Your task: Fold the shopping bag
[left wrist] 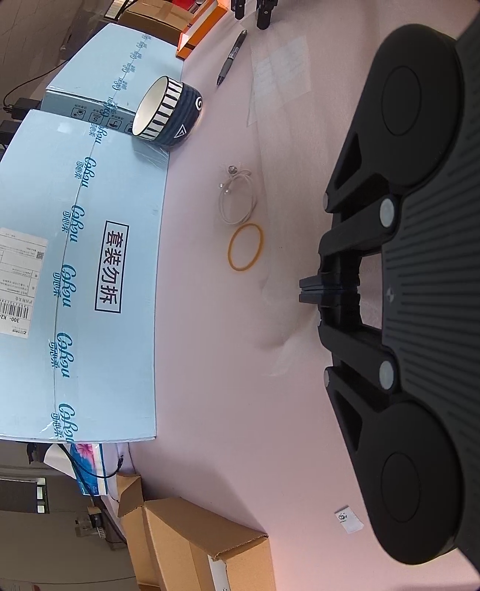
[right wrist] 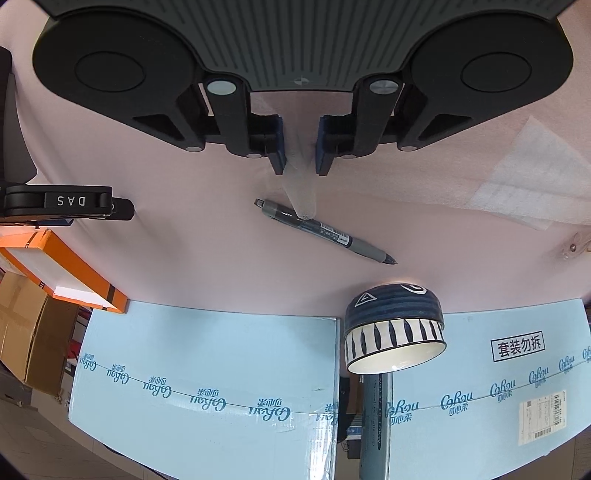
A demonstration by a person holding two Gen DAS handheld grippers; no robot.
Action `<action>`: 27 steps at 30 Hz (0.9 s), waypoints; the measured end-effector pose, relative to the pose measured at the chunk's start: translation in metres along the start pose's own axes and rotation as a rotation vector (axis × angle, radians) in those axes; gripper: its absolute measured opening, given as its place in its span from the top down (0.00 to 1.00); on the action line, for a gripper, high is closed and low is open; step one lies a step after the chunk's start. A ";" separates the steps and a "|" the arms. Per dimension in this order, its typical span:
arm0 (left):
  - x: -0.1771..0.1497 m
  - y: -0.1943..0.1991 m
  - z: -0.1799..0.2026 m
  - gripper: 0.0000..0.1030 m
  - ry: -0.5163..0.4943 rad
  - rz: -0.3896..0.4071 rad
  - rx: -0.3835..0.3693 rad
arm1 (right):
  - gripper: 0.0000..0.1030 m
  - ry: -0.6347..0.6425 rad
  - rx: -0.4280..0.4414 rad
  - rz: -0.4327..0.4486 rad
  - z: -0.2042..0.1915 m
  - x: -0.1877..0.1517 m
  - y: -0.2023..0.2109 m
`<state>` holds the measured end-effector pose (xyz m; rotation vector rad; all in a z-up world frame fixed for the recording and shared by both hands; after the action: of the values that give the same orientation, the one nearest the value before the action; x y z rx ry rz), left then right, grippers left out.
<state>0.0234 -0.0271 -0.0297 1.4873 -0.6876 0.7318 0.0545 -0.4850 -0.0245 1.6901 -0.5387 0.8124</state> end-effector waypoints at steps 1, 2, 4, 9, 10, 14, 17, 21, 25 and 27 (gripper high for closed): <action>0.003 0.002 -0.002 1.00 -0.007 0.012 0.012 | 0.97 -0.005 0.002 0.000 -0.001 0.001 -0.001; 0.007 0.005 -0.004 1.00 -0.014 0.024 0.024 | 0.97 -0.005 0.001 0.002 -0.002 0.002 -0.002; 0.017 0.009 -0.008 1.00 -0.045 0.055 0.058 | 0.97 -0.005 -0.001 0.006 -0.005 0.004 -0.005; 0.031 0.002 -0.016 0.99 -0.075 0.070 0.106 | 0.97 -0.003 -0.012 0.037 -0.011 0.014 -0.016; 0.032 -0.002 -0.017 0.98 -0.075 0.068 0.112 | 0.97 0.004 -0.018 0.047 -0.012 0.018 -0.019; 0.029 -0.019 -0.026 0.96 -0.058 0.041 0.149 | 0.86 0.039 -0.043 0.058 -0.014 0.032 -0.027; 0.024 -0.029 -0.037 0.82 -0.038 0.014 0.177 | 0.57 0.011 -0.069 0.084 -0.004 0.039 -0.021; 0.024 -0.020 -0.070 0.74 0.033 0.022 0.231 | 0.52 -0.021 -0.102 0.141 0.011 0.043 0.008; 0.035 0.008 -0.109 0.66 0.150 0.074 0.297 | 0.27 -0.074 -0.123 0.218 0.021 0.043 0.054; 0.042 0.021 -0.112 0.57 0.187 0.098 0.249 | 0.25 -0.100 -0.096 0.257 0.017 0.042 0.076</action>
<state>0.0282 0.0842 0.0181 1.5928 -0.5436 1.0486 0.0317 -0.5192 0.0535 1.5984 -0.8638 0.8734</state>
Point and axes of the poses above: each gripper's, at about its wrist camera, not at the fingertips, and y roughly against the way its jaws point, z to its right, x to its top, the point moved 8 cm from there along -y, roughly the way its jaws point, and after that the axes turned 13 degrees about x, right-handed, at the moved point
